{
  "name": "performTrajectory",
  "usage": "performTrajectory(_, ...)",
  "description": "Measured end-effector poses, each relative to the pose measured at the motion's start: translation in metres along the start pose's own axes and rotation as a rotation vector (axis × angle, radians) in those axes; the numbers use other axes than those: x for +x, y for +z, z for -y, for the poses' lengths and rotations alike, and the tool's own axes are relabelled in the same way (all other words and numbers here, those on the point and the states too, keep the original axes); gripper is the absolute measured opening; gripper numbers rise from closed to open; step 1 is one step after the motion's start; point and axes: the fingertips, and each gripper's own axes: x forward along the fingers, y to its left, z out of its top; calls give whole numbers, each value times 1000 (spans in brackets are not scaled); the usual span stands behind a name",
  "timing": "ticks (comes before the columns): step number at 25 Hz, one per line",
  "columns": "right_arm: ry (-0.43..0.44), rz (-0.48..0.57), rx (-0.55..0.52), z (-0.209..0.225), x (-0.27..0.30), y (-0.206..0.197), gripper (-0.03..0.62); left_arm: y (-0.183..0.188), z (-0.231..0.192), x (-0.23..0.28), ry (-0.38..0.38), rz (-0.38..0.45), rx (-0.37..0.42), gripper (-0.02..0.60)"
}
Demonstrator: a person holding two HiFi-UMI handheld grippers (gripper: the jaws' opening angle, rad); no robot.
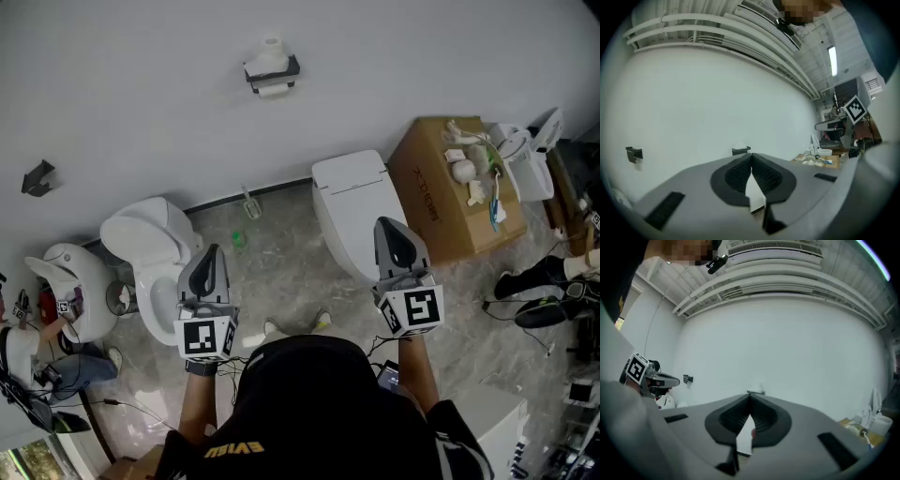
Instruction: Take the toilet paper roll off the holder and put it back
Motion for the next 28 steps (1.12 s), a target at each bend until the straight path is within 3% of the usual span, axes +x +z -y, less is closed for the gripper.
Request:
performTrajectory(18,18,-8,8,-13,14,-3,-3,-10,-14,-12,23,-24,-6,12)
performTrajectory(19,21,-6,15,-14,14,-3,13,-11,-14,-14,25,-27,-6,12)
performTrajectory(23,49,-21,26,-21,19,-3,223,-10,-18,-19,30,-31,-9,12)
performTrajectory(28,62,-39,43,-37,24,-7,383,-12,-28,-30,31,-29,-18,12)
